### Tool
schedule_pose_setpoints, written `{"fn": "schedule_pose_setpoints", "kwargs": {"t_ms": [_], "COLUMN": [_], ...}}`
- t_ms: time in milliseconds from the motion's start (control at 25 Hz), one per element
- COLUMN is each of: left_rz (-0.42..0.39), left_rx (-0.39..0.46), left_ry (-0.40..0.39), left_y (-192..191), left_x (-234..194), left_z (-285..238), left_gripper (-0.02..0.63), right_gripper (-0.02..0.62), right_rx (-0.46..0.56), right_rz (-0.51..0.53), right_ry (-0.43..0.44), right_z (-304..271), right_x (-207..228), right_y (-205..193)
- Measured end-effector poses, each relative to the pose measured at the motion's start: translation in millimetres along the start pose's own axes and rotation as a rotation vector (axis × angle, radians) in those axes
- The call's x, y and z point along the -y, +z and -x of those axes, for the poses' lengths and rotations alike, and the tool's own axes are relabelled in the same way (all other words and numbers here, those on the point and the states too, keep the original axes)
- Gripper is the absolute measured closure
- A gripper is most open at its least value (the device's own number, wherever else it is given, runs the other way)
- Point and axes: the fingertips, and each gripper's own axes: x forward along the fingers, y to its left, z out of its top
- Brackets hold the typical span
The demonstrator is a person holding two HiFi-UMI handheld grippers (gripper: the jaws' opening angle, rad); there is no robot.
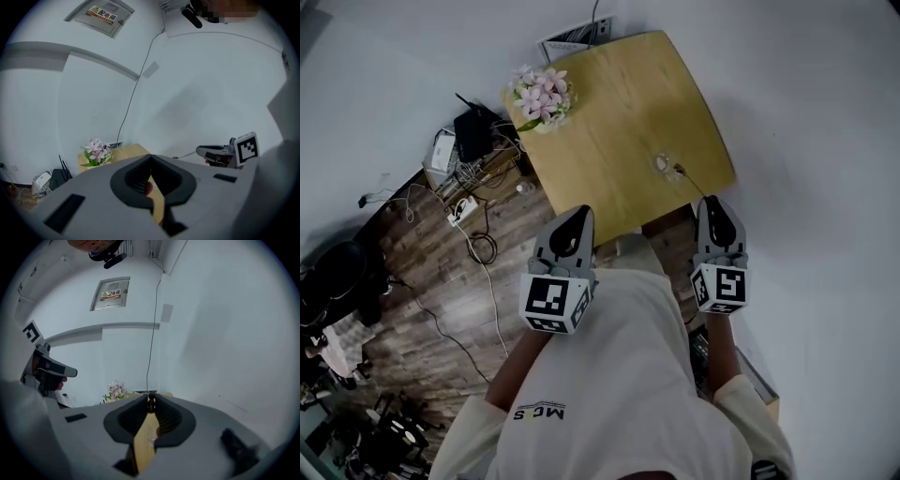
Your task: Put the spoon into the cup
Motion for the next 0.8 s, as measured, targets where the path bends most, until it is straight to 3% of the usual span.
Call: {"fn": "schedule_pose_setpoints", "kwargs": {"t_ms": [240,800], "left_rz": [-0.014,0.024], "left_rx": [0.011,-0.044], "left_ry": [0.055,0.201], "left_y": [10.1,-39.5], "left_x": [26.8,29.1], "left_z": [-33.5,-60.7], "left_gripper": [0.595,0.595], "right_gripper": [0.534,0.534], "right_rx": [-0.019,-0.114], "right_rz": [0.027,0.085], "right_ry": [0.117,0.256], "right_z": [-39.8,-88.9], "right_x": [27.2,42.9], "right_y": [-0.6,-52.1]}}
